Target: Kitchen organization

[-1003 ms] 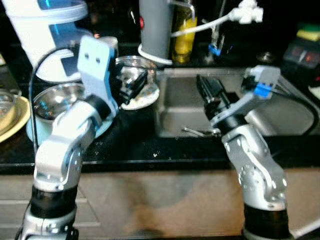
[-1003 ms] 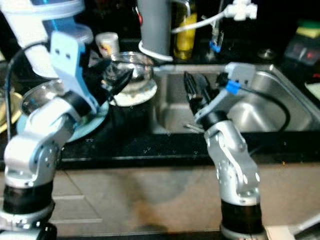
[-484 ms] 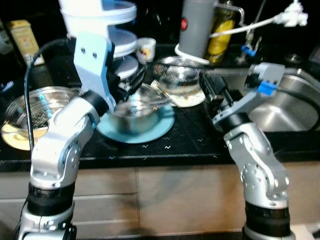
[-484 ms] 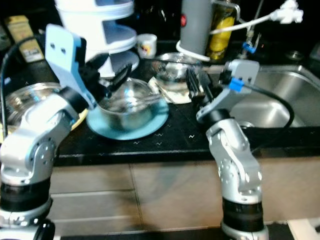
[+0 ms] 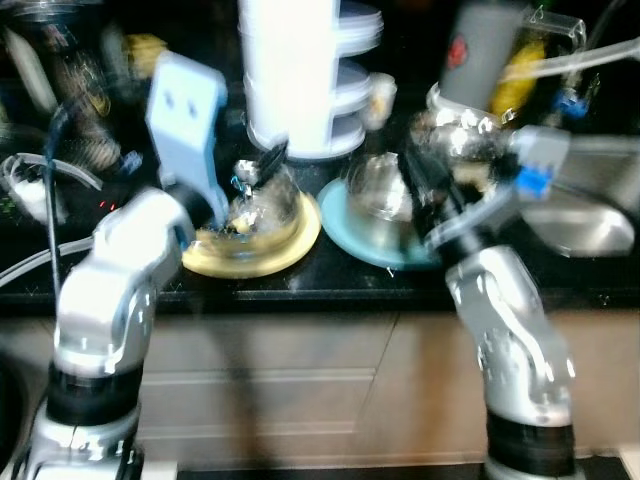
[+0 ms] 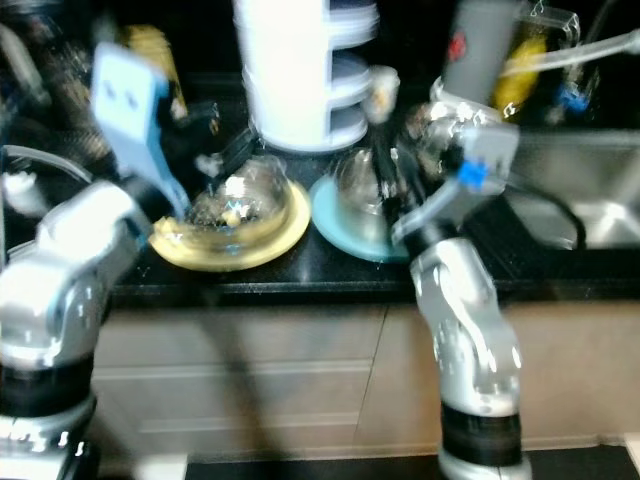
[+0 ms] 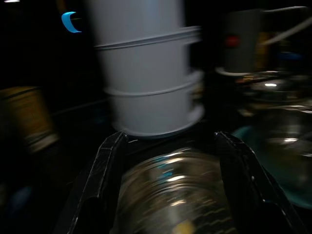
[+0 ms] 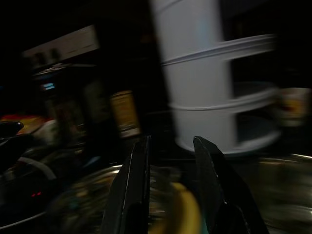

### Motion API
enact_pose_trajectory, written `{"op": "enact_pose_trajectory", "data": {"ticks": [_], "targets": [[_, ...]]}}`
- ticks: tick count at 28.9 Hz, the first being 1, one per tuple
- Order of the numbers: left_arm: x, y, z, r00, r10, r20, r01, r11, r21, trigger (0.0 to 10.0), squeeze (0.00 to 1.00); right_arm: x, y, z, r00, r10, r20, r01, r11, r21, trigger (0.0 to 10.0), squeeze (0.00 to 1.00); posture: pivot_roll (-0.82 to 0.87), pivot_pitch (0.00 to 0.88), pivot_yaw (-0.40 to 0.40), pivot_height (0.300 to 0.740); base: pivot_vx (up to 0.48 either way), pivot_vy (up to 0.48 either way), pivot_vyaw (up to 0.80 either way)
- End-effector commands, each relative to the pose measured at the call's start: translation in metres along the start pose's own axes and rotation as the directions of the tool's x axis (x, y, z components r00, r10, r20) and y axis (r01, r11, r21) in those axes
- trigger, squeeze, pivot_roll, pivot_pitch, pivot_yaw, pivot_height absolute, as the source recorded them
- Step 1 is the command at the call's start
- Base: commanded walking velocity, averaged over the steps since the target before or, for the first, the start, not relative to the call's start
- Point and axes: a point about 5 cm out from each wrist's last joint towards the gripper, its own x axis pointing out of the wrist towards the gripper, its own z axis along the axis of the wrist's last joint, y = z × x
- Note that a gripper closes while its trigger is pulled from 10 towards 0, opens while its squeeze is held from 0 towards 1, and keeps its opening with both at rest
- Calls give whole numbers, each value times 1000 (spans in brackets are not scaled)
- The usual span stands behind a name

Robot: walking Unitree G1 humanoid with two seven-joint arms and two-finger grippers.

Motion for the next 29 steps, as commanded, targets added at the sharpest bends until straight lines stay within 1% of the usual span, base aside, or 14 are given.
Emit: {"op": "enact_pose_trajectory", "data": {"ticks": [1,8,9,14,18,21,25,27,28,29], "targets": [[0,-2,-4,1000,-7,-23,7,1000,3,10000,0,-2,-3,2,1000,-9,1,9,1000,-5,10000,0,-25,141,-25,740,0,-480,0],[1,-2,-6,999,-7,-38,7,1000,-11,10000,0,-3,-3,1,1000,-12,-1,12,1000,-5,10000,0,-25,141,-24,740,0,-454,0],[1,-1,-7,999,3,-36,-3,1000,-24,10000,0,-3,-4,1,1000,-12,-2,12,1000,-6,10000,0,-24,143,-27,740,0,0,0],[2,1,-8,998,26,-51,-27,1000,-15,10000,0,-2,-3,1,1000,-9,-4,9,1000,-5,10000,0,-24,143,-29,740,0,0,0],[2,3,-9,997,50,-58,-52,998,-28,10000,0,-2,-3,2,1000,-8,-4,8,1000,-6,10000,0,-26,142,-30,740,0,0,0],[1,7,-10,994,81,-72,-82,996,-24,10000,0,-2,-3,2,1000,-5,-4,5,1000,-7,10000,0,-26,142,-31,740,0,0,0],[1,9,-10,993,91,-74,-93,995,-21,10000,0,-2,-3,2,1000,-4,-3,4,1000,-7,10000,0,-26,139,-32,740,0,0,0],[2,14,-11,990,108,-95,-111,994,-18,10000,0,-1,-2,2,1000,2,-5,-2,1000,-8,10000,0,-26,136,-32,740,0,0,0],[2,14,-11,990,108,-95,-111,994,-18,10000,0,-1,-2,2,1000,2,-5,-2,1000,-8,10000,0,-26,136,-32,740,0,0,0],[2,15,-14,987,106,-124,-108,994,-8,10000,0,-1,-1,2,1000,6,-7,-6,1000,-7,10000,0,-26,131,-34,740,0,0,0]]}}
